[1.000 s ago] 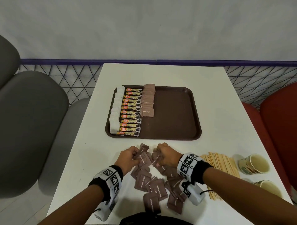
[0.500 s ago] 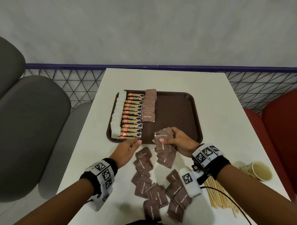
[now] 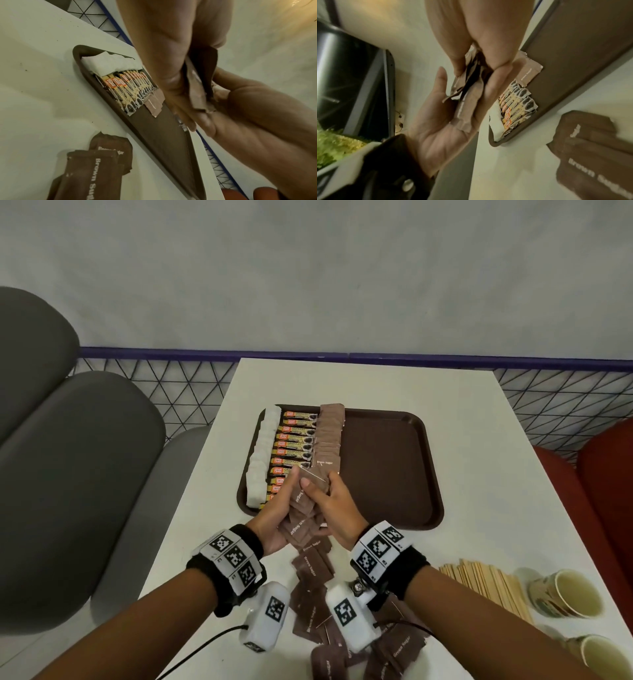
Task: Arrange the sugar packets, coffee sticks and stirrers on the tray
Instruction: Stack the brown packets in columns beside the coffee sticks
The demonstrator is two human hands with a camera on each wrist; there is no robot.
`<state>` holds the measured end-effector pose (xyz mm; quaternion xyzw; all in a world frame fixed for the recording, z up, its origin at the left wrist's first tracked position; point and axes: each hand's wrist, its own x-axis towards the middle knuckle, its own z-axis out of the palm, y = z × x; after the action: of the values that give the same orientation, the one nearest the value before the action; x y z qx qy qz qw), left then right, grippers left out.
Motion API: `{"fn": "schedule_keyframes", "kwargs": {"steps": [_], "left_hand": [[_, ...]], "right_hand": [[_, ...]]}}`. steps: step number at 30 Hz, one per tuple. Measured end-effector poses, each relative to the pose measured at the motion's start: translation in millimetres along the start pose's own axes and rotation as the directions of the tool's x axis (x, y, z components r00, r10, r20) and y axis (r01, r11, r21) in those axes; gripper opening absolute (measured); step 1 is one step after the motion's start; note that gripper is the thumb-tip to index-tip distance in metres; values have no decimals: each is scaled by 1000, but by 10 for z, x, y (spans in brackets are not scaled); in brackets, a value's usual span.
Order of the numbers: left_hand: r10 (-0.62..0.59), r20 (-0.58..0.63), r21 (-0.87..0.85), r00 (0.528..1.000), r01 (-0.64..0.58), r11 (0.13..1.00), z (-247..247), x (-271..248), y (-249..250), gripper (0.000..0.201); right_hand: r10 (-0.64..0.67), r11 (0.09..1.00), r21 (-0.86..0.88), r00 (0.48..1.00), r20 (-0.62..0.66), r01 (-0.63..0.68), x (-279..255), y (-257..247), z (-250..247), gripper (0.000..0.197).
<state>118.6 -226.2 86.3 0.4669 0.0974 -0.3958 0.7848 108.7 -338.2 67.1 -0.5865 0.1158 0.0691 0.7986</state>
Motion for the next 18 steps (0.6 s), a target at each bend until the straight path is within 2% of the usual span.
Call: {"fn": "schedule_keyframes", "kwargs": {"steps": [6,9,11,14,16,18], "left_hand": [[12,-64,-7,998,-12,1000,-119,52,49,42],[15,-58,-28,998,-17,999,-185,51,54,37],[13,-55,-36,998,-15,999,-216,44,52,38],[36,-75,-25,997,-38,999,-260,49,37,37],[85,-105,4,991,-86,996,-286,69,24,39],[141,-138,13,980,-141,990,-316,90,10,41]], "right_hand": [[-19,973,-228,997,69,35,115,-88,-56,18],[50,976,-214,991,126,-22,150,-152,-101,22],[47,971,-238,989,140,-13,197,-158,-134,24],[19,963,-270,997,79,3,260,-124,-138,24],[21,973,-231,1000,17,-17,279,-73,-135,26],[61,984,-169,998,19,-57,268,-24,-132,30]]}}
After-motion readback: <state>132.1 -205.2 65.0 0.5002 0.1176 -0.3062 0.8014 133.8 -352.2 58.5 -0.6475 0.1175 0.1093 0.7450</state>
